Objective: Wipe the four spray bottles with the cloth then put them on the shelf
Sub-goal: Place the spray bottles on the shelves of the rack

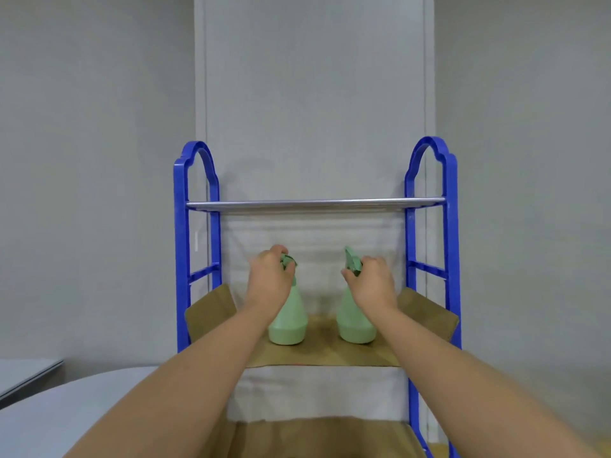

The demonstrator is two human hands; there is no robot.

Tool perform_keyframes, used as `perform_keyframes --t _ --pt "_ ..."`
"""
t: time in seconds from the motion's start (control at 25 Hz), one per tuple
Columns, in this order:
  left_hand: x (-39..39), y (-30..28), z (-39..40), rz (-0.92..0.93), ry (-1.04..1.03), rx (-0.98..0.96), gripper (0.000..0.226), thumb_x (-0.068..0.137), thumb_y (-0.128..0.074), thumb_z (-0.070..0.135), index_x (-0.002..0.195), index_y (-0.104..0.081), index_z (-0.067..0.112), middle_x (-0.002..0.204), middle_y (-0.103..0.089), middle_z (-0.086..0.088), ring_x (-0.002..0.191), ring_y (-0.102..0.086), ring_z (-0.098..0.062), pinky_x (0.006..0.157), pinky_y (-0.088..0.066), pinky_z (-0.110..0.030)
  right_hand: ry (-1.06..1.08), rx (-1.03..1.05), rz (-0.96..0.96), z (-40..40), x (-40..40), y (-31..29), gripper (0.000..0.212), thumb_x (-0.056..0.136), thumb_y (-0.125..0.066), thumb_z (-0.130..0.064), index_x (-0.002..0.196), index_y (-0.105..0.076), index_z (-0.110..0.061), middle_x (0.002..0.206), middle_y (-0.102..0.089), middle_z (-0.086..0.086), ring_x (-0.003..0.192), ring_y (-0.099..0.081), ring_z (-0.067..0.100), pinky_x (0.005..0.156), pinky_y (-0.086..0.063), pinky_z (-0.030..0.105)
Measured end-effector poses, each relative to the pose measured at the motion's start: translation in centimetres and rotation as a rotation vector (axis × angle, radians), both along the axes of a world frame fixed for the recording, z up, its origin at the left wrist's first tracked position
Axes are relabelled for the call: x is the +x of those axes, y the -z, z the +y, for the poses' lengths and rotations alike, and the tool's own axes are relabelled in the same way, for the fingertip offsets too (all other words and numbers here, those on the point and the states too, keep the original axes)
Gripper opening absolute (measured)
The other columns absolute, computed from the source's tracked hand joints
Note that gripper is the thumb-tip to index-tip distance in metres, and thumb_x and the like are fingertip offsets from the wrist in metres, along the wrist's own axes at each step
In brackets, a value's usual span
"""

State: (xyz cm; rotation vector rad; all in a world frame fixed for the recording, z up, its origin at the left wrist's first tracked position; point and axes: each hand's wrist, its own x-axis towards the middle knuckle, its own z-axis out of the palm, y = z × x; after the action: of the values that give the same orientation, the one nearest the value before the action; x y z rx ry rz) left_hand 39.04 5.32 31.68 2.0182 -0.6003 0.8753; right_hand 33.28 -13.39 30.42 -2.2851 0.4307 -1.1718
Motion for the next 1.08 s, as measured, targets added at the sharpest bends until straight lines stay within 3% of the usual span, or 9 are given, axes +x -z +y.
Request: perform_keyframes --t 0.12,0.2,0.36,0.52,0.64,0.72,0.8,1.0,1.08 --pt "0.0 0.3 0.2 0.031 0.024 -0.022 0.061 0.094 -0.069 0.021 0.147 -0.040 0.017 0.104 -0.059 -0.008 0.090 -0.056 -0.021 0.075 -0.041 -0.029 0.023 0.017 0.040 -0.1 0.3 0.6 0.036 0.091 -0.066 -0.042 0.101 -0.060 -0.009 0.106 -0.050 0.008 0.081 -0.056 0.027 0.071 -0.046 0.036" --pt "-0.4 0.2 0.7 0.071 0.025 0.002 0.072 0.092 -0.071 0.023 0.152 -0.031 0.019 0.112 -0.059 -0.010 0.096 -0.057 -0.024 0.078 -0.044 -0.031 0.031 0.040 0.070 0.1 -0.2 0.6 0.042 0.089 -0.068 -0.042 0.113 -0.058 -0.010 0.113 -0.051 0.010 0.086 -0.057 0.027 0.075 -0.049 0.038" --pt "-2.5 0.2 2.7 0.149 0.022 0.067 0.073 0.093 -0.070 0.024 0.153 -0.029 0.018 0.128 -0.058 -0.014 0.114 -0.059 -0.031 0.088 -0.048 -0.036 -0.013 0.122 0.101 1.4 -3.2 0.5 0.066 0.091 -0.067 -0.039 0.143 -0.037 -0.012 0.132 -0.042 0.016 0.104 -0.056 0.032 0.081 -0.047 0.036" --pt "-7.7 1.4 6.1 0.160 0.018 0.116 0.050 0.094 -0.066 0.024 0.140 -0.049 0.015 0.124 -0.062 -0.010 0.112 -0.061 -0.026 0.093 -0.050 -0.035 -0.065 0.072 0.081 5.0 -8.0 0.7 0.058 0.093 -0.064 -0.035 0.140 -0.043 -0.010 0.130 -0.046 0.017 0.111 -0.055 0.034 0.092 -0.045 0.039" --pt "-11.8 2.9 9.5 0.138 -0.010 0.195 0.028 0.093 -0.064 0.021 0.119 -0.067 0.012 0.115 -0.069 -0.008 0.107 -0.064 -0.025 0.091 -0.049 -0.032 -0.142 0.069 0.114 8.8 -10.8 2.0 0.055 0.089 -0.068 -0.034 0.135 -0.053 -0.009 0.115 -0.060 0.015 0.108 -0.059 0.032 0.091 -0.046 0.035" --pt "-14.3 4.5 12.4 0.159 -0.015 0.197 0.019 0.090 -0.061 0.023 0.105 -0.070 0.015 0.105 -0.070 -0.007 0.098 -0.065 -0.027 0.086 -0.054 -0.036 -0.212 0.059 0.167 11.9 -12.5 3.8 0.052 0.087 -0.069 -0.036 0.132 -0.058 -0.010 0.109 -0.066 0.013 0.105 -0.062 0.031 0.088 -0.049 0.034" --pt "-15.7 6.4 15.9 0.201 -0.042 0.211 0.018 0.091 -0.058 0.022 0.099 -0.071 0.013 0.100 -0.070 -0.007 0.091 -0.064 -0.028 0.081 -0.056 -0.039 -0.281 0.057 0.222 15.3 -13.6 6.2 0.051 0.087 -0.070 -0.037 0.131 -0.059 -0.012 0.116 -0.066 0.012 0.108 -0.062 0.029 0.089 -0.047 0.032" --pt "-15.5 14.2 24.1 0.312 -0.178 0.259 0.021 0.094 -0.060 0.022 0.112 -0.066 0.014 0.112 -0.064 -0.006 0.102 -0.063 -0.029 0.079 -0.054 -0.038 -0.434 0.056 0.352 22.3 -13.8 13.1 0.048 0.091 -0.066 -0.032 0.134 -0.056 -0.014 0.130 -0.059 0.010 0.118 -0.056 0.026 0.096 -0.045 0.033" --pt "-14.7 17.6 26.9 0.389 -0.240 0.261 0.030 0.096 -0.060 0.026 0.124 -0.062 0.017 0.126 -0.059 -0.005 0.113 -0.059 -0.029 0.085 -0.054 -0.040 -0.476 0.007 0.414 24.3 -12.8 15.6 0.047 0.091 -0.067 -0.033 0.132 -0.056 -0.014 0.131 -0.058 0.009 0.119 -0.056 0.025 0.098 -0.047 0.035"
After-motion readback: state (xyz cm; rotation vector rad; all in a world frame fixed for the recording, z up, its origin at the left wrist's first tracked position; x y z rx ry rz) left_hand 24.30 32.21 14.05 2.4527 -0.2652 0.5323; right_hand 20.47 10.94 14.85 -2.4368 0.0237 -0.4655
